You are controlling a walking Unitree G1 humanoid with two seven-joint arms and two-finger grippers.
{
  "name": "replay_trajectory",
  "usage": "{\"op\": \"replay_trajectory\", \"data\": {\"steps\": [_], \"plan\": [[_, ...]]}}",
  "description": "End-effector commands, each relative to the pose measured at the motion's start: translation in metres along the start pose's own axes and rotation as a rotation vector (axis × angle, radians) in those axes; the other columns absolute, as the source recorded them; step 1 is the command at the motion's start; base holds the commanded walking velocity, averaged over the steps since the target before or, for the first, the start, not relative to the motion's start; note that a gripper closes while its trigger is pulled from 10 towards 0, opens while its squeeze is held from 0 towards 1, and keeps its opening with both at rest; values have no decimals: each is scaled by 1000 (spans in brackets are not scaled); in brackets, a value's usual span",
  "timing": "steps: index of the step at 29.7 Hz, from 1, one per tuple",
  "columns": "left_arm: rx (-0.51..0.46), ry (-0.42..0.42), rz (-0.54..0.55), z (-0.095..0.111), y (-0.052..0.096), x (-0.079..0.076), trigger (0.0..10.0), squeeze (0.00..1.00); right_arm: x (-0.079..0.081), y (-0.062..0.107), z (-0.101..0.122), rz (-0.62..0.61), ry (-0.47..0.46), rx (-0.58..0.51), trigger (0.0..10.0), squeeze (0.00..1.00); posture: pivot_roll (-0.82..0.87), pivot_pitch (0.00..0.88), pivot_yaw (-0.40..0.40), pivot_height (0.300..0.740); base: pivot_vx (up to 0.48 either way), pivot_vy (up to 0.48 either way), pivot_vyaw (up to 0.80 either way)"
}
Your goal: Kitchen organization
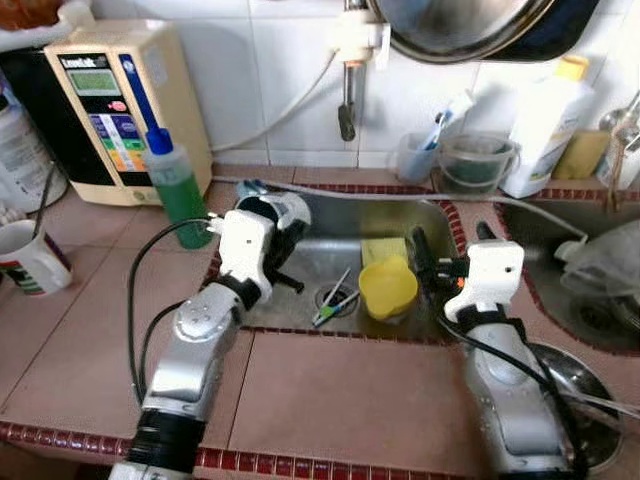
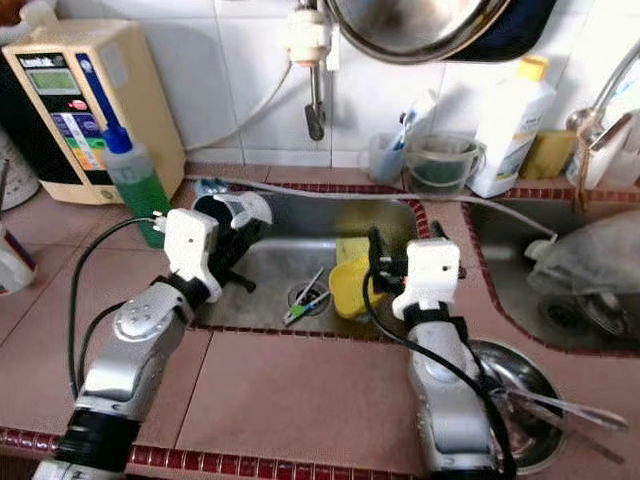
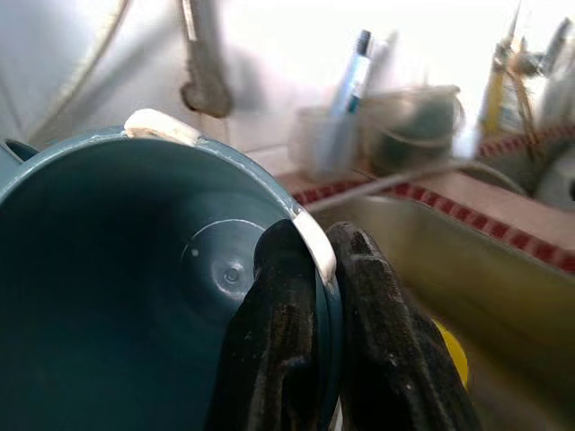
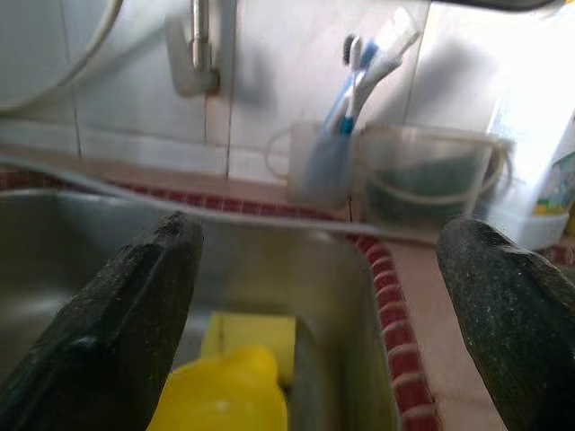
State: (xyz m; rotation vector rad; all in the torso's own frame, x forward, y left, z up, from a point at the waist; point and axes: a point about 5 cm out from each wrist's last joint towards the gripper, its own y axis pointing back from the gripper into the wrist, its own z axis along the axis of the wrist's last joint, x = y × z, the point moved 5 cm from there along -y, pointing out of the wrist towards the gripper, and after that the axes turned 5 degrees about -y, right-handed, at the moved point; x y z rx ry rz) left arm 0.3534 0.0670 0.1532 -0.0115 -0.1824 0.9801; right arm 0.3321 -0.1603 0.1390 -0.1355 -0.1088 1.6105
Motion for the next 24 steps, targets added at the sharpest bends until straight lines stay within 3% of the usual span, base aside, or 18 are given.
{"op": "replay_trajectory", "data": {"steps": [1, 6, 12, 24], "plan": [[8, -43, -3, 1, 3, 8, 10000, 0, 13, 1, 3, 50, -18, 1, 10000, 0, -133, 0, 39, 740, 0, 0, 0], [62, -113, -63, -11, 8, 5, 10000, 0, 25, 7, -2, 107, -40, 37, 10000, 0, -139, 0, 44, 740, 0, 0, 0], [107, -132, -78, -21, 9, 3, 10000, 0, 45, 17, -1, 219, -63, 72, 10000, 0, -150, 15, 52, 740, 0, 0, 0], [143, -168, -113, -33, -4, -1, 10000, 0, 53, 37, 9, 278, -137, 114, 10000, 0, -183, 76, 42, 740, 0, 0, 0]]}}
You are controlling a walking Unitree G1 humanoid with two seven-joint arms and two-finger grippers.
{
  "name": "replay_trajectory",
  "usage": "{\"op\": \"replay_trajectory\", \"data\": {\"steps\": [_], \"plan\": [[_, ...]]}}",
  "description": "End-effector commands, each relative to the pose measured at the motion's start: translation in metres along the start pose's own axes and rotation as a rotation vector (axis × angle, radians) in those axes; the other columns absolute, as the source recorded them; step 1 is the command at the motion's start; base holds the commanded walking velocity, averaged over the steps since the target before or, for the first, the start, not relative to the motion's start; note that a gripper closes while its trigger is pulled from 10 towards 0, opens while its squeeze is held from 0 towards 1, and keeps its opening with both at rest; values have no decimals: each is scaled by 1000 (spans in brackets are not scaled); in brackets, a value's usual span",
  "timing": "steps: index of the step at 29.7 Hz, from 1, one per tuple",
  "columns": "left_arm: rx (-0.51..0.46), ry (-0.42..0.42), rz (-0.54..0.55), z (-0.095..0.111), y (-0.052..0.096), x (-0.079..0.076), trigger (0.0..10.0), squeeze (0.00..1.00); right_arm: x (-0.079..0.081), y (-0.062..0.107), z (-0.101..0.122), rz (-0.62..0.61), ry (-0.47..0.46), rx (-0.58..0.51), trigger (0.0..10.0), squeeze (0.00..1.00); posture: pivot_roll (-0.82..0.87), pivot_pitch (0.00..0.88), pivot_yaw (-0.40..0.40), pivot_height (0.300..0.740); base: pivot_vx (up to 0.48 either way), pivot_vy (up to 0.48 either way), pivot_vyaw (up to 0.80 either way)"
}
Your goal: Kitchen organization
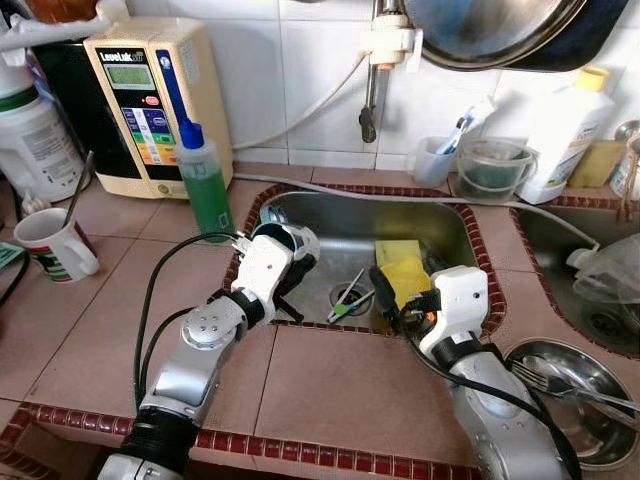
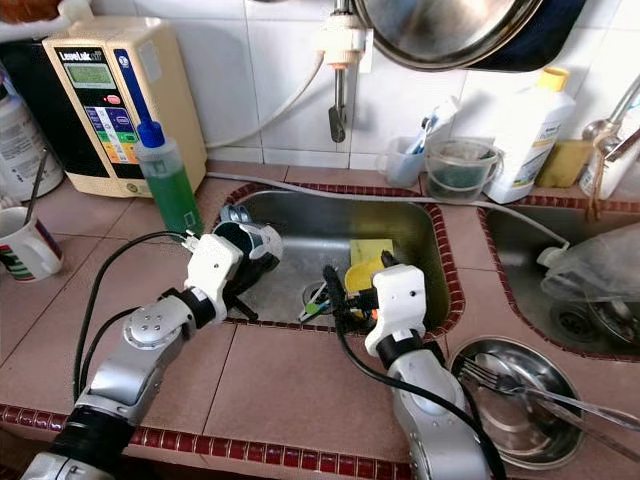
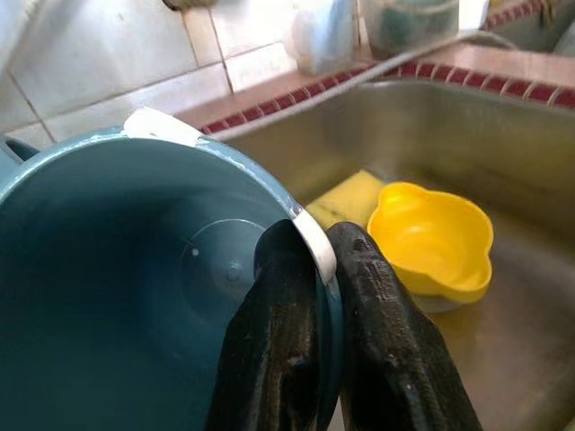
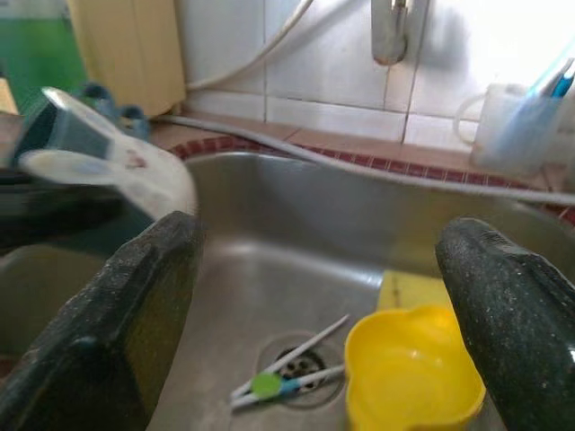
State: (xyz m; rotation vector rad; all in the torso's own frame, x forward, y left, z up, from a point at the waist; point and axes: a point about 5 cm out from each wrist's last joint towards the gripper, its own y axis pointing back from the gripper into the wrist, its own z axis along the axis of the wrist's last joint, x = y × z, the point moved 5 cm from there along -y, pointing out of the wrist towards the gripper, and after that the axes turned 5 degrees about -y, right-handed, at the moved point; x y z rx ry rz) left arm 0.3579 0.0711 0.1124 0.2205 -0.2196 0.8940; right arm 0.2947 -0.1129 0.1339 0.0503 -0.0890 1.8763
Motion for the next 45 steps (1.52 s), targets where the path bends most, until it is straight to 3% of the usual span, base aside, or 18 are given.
{"op": "replay_trajectory", "data": {"steps": [1, 13, 25, 45], "plan": [[-28, -36, -8, 9, -4, 0, 10000, 0, 5, 1, 7, 23, -10, -11, 10000, 0, -183, 76, 42, 740, 0, 0, 0], [-32, -140, -155, 14, -21, -14, 10000, 0, 16, 30, 13, 55, -98, 46, 10000, 0, -230, 182, 63, 740, 0, 0, 0], [15, -199, -192, 3, -18, 6, 10000, 0, 14, 60, 10, 3, -145, 113, 10000, 0, -274, 224, 116, 740, 0, 0, 0], [10, -257, -214, 5, -23, 13, 10000, 0, 11, 62, 15, -32, -184, 105, 10000, 0, -277, 222, 128, 740, 0, 0, 0]]}}
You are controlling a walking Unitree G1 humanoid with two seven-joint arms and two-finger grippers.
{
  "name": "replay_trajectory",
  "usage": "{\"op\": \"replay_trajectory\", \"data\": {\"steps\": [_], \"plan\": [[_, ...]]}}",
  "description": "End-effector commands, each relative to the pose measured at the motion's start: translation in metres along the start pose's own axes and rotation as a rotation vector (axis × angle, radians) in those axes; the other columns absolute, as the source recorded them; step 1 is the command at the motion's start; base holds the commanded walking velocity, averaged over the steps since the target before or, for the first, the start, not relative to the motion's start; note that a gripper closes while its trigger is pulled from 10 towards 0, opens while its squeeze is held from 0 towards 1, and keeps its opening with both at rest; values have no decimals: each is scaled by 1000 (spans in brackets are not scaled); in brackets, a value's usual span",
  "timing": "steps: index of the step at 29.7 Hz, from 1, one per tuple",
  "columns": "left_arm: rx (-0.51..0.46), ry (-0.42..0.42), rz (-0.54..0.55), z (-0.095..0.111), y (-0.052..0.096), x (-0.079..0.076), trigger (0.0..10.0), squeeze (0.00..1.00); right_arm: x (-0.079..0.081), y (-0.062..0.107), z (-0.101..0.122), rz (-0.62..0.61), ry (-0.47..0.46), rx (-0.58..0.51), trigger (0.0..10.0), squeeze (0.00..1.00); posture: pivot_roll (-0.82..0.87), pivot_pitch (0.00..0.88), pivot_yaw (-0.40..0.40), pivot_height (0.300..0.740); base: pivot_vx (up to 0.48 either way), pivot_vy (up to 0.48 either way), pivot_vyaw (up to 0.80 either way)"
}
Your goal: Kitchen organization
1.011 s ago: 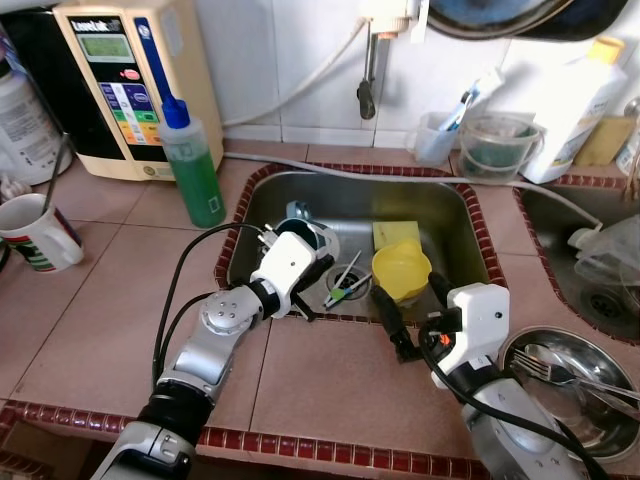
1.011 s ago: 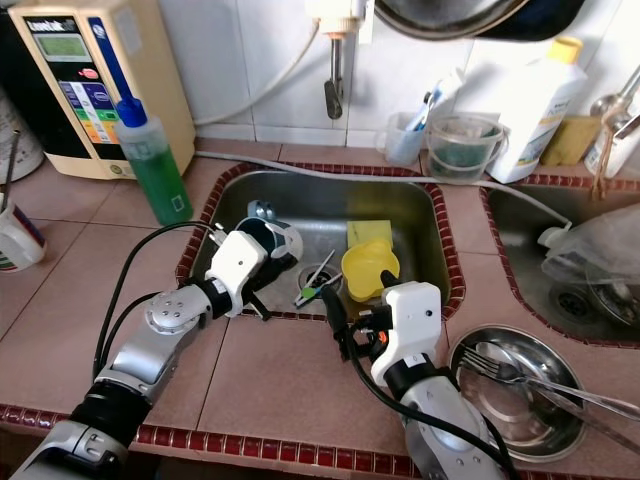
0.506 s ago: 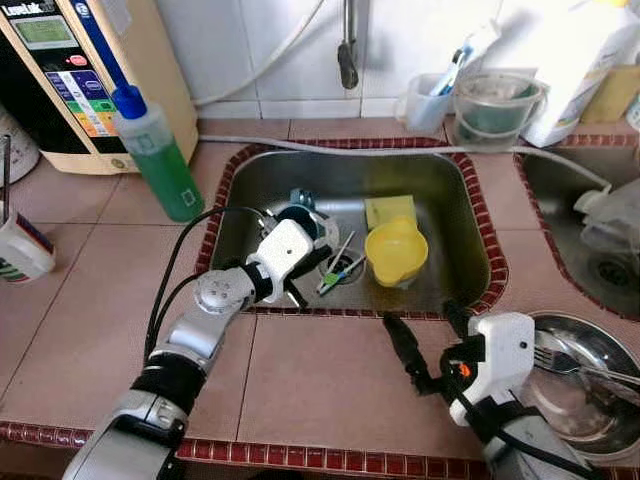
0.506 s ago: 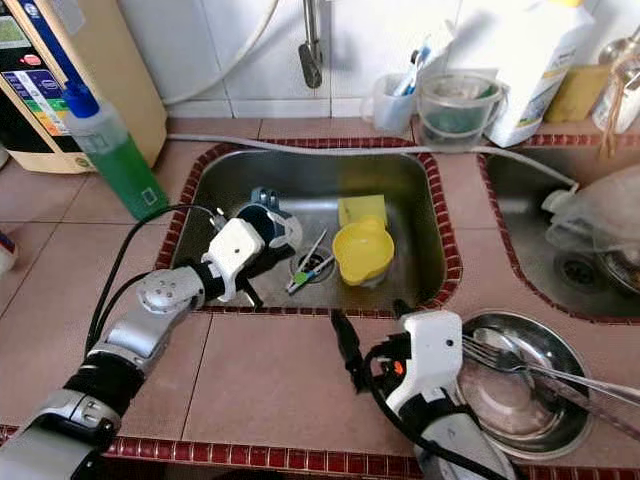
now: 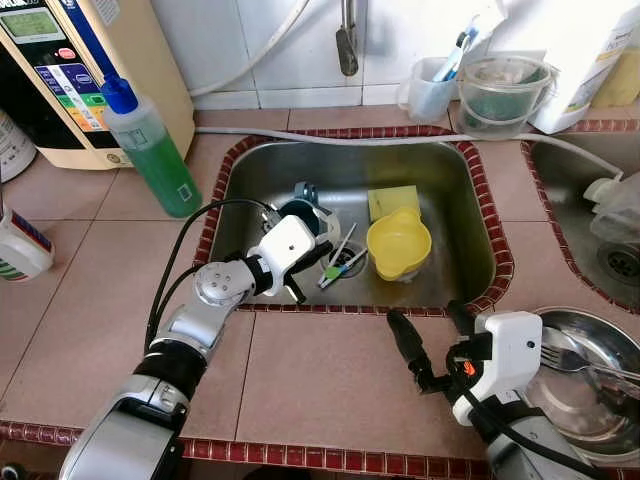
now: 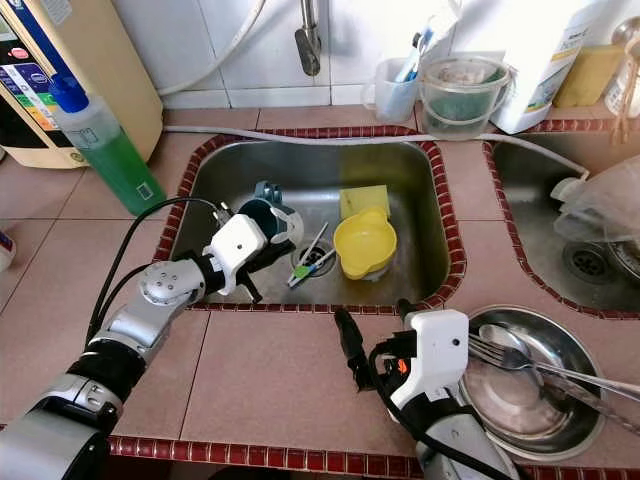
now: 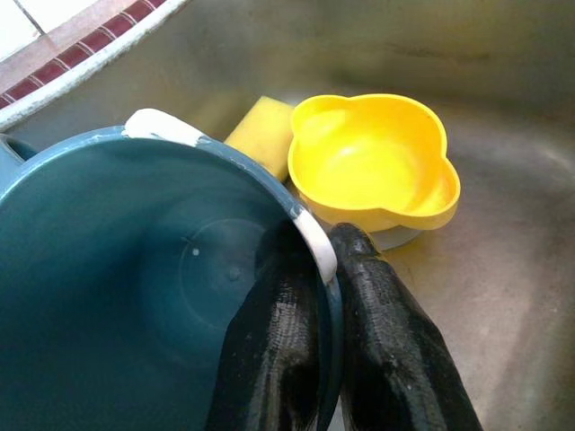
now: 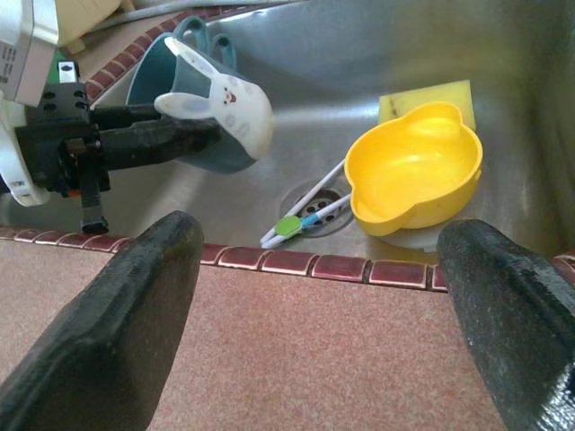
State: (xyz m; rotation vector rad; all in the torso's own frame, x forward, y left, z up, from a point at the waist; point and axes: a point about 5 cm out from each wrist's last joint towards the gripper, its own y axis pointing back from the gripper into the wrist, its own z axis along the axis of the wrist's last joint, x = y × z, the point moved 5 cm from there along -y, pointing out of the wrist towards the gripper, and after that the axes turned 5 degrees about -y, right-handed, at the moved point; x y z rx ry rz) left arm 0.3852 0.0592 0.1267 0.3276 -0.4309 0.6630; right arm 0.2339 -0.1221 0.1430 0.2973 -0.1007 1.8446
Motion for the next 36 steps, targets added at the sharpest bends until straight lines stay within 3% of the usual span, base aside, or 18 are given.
{"op": "replay_trajectory", "data": {"steps": [1, 8, 9, 10, 36], "plan": [[30, -5, -17, -9, 4, -2, 10000, 0, 1, 2, 5, -2, -7, -14, 10000, 0, -277, 222, 128, 740, 0, 0, 0], [27, 13, -13, -9, 4, 1, 10000, 0, 2, 0, 7, 1, -19, -27, 10000, 0, -274, 221, 128, 740, 0, 0, 0], [27, 18, -11, -9, 4, 2, 10000, 557, 2, -1, 8, 2, -21, -29, 10000, 0, -271, 217, 127, 740, 0, 0, 0], [25, 27, -10, -9, 5, 3, 10000, 1000, 3, -2, 9, 3, -26, -35, 10000, 0, -270, 218, 129, 740, 0, 0, 0], [13, 43, -12, -6, 4, 7, 10000, 1000, 4, -7, 12, 18, -33, -48, 10000, 0, -264, 209, 130, 740, 0, 0, 0]]}}
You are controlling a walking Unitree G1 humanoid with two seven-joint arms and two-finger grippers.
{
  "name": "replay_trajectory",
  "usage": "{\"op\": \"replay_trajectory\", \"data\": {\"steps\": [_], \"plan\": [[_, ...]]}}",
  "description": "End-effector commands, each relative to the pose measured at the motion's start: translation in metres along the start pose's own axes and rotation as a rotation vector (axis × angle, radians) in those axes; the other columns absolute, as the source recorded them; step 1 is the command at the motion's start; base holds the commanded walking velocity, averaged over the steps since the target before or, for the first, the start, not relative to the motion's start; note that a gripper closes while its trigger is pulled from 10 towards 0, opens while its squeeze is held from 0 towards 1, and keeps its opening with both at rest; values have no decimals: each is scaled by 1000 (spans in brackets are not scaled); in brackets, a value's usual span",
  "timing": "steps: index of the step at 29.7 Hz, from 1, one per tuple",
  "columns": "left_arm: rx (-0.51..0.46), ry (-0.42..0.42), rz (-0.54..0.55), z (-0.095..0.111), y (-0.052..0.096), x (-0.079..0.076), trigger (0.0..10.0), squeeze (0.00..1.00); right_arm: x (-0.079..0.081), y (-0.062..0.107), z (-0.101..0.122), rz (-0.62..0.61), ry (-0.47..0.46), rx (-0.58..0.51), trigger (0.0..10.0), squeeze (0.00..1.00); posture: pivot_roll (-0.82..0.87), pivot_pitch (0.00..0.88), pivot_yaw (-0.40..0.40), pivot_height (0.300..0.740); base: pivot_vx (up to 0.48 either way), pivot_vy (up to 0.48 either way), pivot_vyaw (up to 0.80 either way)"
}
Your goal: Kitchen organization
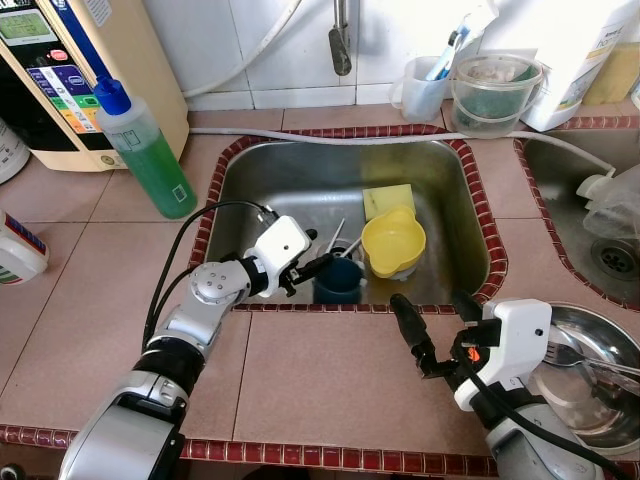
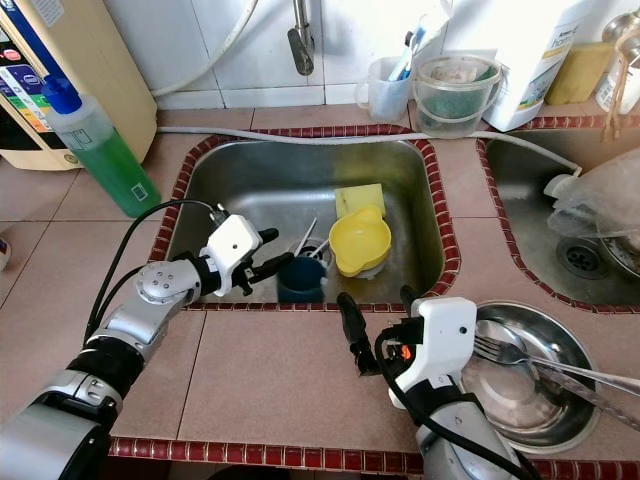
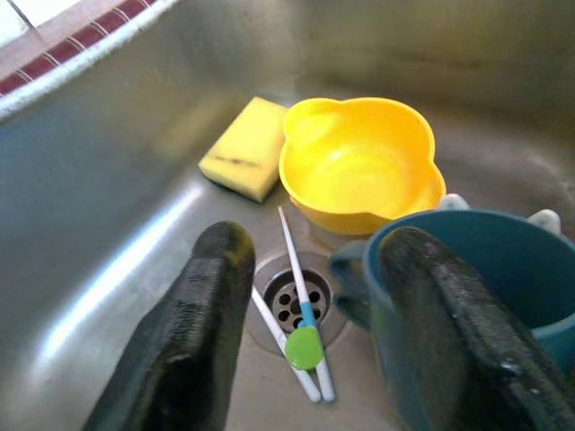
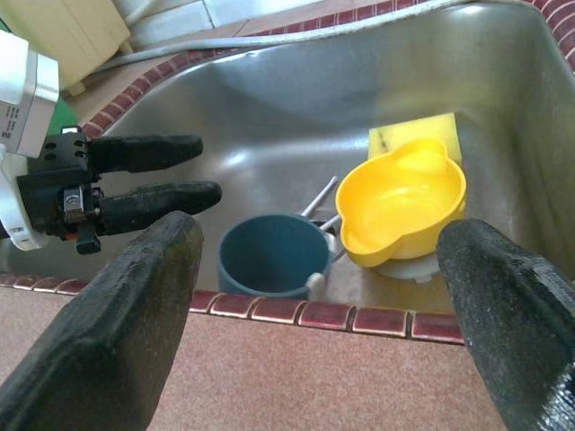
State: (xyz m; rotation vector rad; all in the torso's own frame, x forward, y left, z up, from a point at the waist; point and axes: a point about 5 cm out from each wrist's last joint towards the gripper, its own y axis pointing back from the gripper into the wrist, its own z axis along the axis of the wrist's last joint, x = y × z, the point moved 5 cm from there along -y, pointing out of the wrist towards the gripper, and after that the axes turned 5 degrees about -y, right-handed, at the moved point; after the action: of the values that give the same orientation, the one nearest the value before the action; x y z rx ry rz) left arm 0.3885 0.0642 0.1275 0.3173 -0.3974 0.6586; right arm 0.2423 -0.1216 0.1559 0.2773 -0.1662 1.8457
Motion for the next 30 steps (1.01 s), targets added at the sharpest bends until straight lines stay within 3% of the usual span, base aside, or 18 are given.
{"op": "replay_trajectory", "data": {"steps": [1, 11, 15, 24, 26, 27, 30], "plan": [[14, 10, -2, -4, 2, 2, 10000, 1000, 2, 0, -2, 7, -14, 6, 10000, 0, -264, 209, 130, 740, 0, 0, 0], [-15, 42, 97, 6, 5, 23, 10000, 1000, -2, -17, 6, 6, -2, -50, 10000, 0, -225, 144, 131, 740, 0, 0, 0], [-42, 97, 174, 9, 9, 35, 10000, 1000, -3, -29, 12, 9, -6, -90, 10000, 0, -204, 115, 125, 740, 0, 0, 0], [-107, 193, 360, 16, 29, 48, 10000, 1000, -5, -62, 24, 37, 13, -157, 10000, 0, -116, 45, 68, 740, 0, 0, 0], [-120, 199, 377, 19, 32, 49, 10000, 945, -5, -66, 26, 44, 17, -163, 10000, 0, -108, 40, 61, 740, 0, 0, 0], [-129, 199, 388, 21, 34, 49, 10000, 0, -5, -68, 26, 45, 27, -167, 10000, 0, -97, 30, 51, 740, 0, 0, 0], [-161, 216, 441, 25, 39, 51, 10000, 0, -6, -73, 27, 43, 54, -174, 10000, 0, -87, 21, 44, 740, 0, 0, 0]]}}
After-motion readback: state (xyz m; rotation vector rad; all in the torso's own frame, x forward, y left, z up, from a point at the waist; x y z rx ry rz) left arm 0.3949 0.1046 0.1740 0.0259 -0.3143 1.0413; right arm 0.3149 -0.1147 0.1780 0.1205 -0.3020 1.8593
